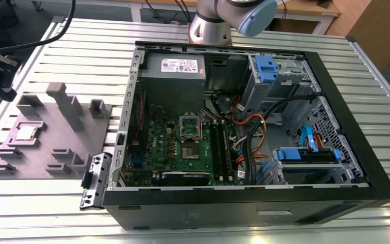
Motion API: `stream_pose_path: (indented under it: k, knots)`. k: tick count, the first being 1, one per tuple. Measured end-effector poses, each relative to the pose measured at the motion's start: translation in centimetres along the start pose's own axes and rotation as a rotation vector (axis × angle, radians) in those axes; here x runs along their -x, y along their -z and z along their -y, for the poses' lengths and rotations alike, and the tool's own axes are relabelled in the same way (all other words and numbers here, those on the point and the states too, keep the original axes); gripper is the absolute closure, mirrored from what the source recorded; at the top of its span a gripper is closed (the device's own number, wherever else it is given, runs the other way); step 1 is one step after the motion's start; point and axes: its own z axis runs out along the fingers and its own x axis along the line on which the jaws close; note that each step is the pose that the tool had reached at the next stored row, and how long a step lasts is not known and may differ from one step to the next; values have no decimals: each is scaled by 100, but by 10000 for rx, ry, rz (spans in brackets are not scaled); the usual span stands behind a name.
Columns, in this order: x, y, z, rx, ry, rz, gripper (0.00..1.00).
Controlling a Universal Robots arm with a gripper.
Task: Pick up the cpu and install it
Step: 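Reach for the cpu, then pick up the cpu and move it towards the insertion slot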
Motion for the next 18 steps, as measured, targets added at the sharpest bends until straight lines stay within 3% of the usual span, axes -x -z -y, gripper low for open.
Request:
stream_pose_path:
  k: [6,18]
  knots:
    - [-52,-68,43,-1,-1,-5,89]
    - [-55,-85,47,1,1,-2,89]
